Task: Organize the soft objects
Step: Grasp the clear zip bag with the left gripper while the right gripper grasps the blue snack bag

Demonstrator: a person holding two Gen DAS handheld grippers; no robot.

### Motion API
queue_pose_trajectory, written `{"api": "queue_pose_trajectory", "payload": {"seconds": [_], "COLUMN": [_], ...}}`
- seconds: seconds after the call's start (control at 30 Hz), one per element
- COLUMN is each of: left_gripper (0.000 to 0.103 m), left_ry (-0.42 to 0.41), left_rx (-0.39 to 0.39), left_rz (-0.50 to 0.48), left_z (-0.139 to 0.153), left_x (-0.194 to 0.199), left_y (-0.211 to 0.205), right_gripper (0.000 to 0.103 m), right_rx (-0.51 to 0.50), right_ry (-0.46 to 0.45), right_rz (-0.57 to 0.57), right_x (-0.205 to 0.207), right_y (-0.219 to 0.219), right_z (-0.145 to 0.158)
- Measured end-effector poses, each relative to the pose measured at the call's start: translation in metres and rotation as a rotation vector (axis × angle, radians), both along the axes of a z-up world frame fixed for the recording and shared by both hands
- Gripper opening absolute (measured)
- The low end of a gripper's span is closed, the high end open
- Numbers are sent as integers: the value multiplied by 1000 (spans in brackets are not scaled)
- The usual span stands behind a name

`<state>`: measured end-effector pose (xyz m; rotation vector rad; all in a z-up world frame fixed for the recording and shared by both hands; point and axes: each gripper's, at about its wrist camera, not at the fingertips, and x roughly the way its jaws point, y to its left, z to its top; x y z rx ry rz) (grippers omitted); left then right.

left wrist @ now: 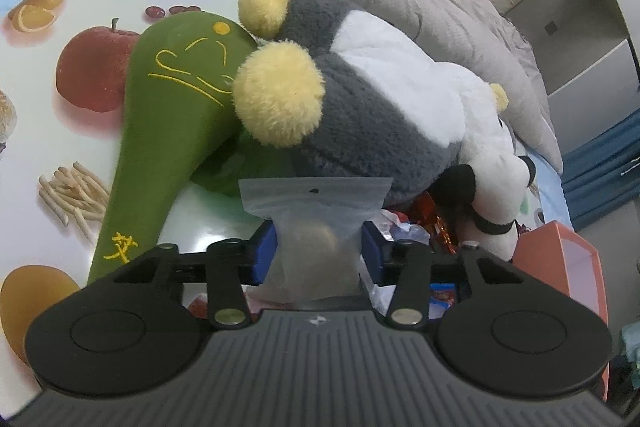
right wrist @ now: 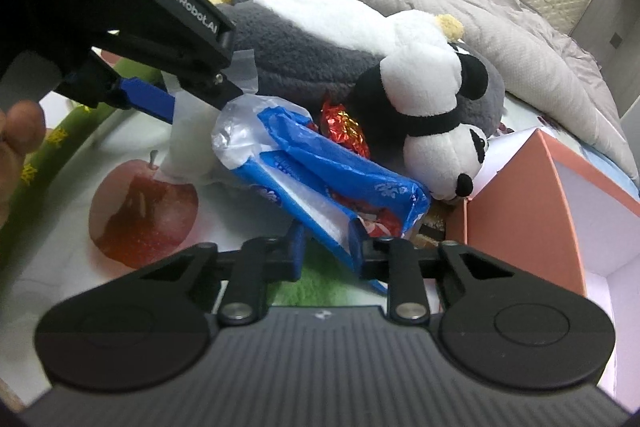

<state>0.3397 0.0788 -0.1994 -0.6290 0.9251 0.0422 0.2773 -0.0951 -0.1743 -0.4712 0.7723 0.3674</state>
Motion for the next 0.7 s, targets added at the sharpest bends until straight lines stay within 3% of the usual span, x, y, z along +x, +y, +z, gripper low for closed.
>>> {"api": "queue_pose_trajectory", "payload": {"seconds": [0.23, 0.7], "left_gripper": [34, 31], "left_ry": [4, 2], "left_rx": [14, 78], "left_rz": [-8, -20], "left_z": [7, 40], "left_x": [-9, -58], "left_y": [0, 1], "right_gripper": [15, 10], "right_rx": [1, -9], "right_ry": [1, 5], "right_rz": [1, 4], "right_x": [-8, -55], "right_y": [-1, -4], "right_z": [7, 29]}}
